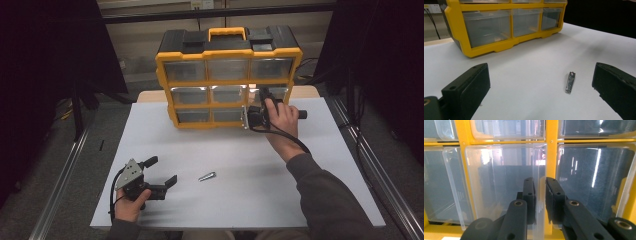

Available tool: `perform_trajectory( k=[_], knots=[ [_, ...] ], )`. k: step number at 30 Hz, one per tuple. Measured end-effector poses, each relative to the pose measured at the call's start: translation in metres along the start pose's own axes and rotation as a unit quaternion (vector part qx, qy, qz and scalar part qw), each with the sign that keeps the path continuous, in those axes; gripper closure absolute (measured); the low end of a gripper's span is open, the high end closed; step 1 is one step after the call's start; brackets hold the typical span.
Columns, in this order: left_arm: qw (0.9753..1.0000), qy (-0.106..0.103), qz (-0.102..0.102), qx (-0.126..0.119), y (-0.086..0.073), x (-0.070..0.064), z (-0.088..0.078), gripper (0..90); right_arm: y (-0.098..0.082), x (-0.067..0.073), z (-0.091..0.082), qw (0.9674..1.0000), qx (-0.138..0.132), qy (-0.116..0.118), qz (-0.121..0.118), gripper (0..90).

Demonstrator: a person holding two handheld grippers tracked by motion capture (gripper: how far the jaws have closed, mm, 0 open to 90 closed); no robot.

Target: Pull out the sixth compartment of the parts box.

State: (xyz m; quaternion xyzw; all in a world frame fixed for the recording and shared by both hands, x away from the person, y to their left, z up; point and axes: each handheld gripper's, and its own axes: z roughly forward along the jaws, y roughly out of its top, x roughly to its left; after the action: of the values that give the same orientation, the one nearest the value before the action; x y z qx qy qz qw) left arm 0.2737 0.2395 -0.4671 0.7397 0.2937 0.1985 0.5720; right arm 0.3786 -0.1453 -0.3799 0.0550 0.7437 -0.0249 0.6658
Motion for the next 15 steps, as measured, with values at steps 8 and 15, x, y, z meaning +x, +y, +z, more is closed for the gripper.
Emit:
perform_trajectory(
  k=[8,15],
  knots=[
    [0.9999,-0.016,0.003,-0.002,0.0000,0.0019,0.0000,1.6,-0.0003,0.0004,-0.0065,1.0000,-0.003,0.003,0.006,79.1],
    [0.9999,-0.016,0.005,-0.001,0.0001,0.0021,-0.0002,1.6,-0.0011,-0.0002,-0.0098,0.9999,-0.010,0.004,0.009,79.0]
  ],
)
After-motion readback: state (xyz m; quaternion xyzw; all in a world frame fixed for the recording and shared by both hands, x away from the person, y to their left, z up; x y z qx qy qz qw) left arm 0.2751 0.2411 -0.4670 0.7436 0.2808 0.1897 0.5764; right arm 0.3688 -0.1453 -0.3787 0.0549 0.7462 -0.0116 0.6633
